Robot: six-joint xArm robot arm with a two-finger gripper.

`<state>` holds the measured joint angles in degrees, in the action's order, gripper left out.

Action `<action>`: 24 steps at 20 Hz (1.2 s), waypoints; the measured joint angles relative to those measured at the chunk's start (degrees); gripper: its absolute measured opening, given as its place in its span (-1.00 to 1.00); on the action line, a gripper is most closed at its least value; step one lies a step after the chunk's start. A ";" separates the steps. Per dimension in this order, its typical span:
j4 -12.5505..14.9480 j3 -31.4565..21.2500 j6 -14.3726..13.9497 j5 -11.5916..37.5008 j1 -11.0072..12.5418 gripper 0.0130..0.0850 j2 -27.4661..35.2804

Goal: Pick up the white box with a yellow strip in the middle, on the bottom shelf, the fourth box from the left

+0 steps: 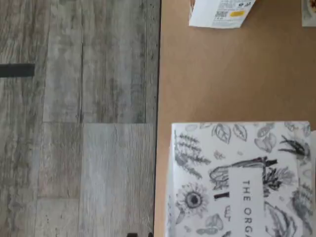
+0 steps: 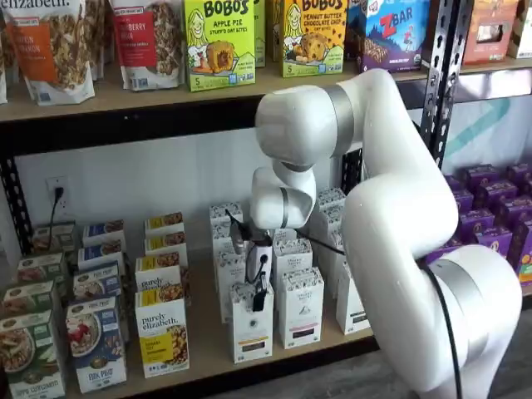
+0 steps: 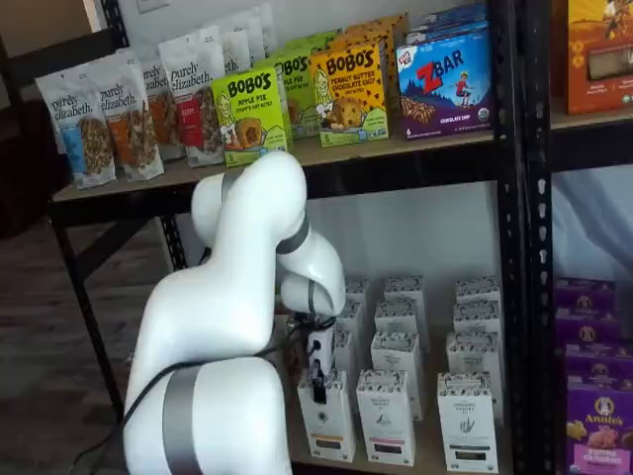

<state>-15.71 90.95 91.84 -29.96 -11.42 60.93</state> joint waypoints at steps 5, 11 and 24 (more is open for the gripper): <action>0.21 1.07 -0.10 -0.67 0.09 1.00 0.98; -0.33 1.78 0.41 -0.77 0.15 1.00 1.63; -0.26 2.78 0.20 -1.72 0.06 0.67 2.29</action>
<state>-15.98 93.73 92.04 -31.68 -11.36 63.22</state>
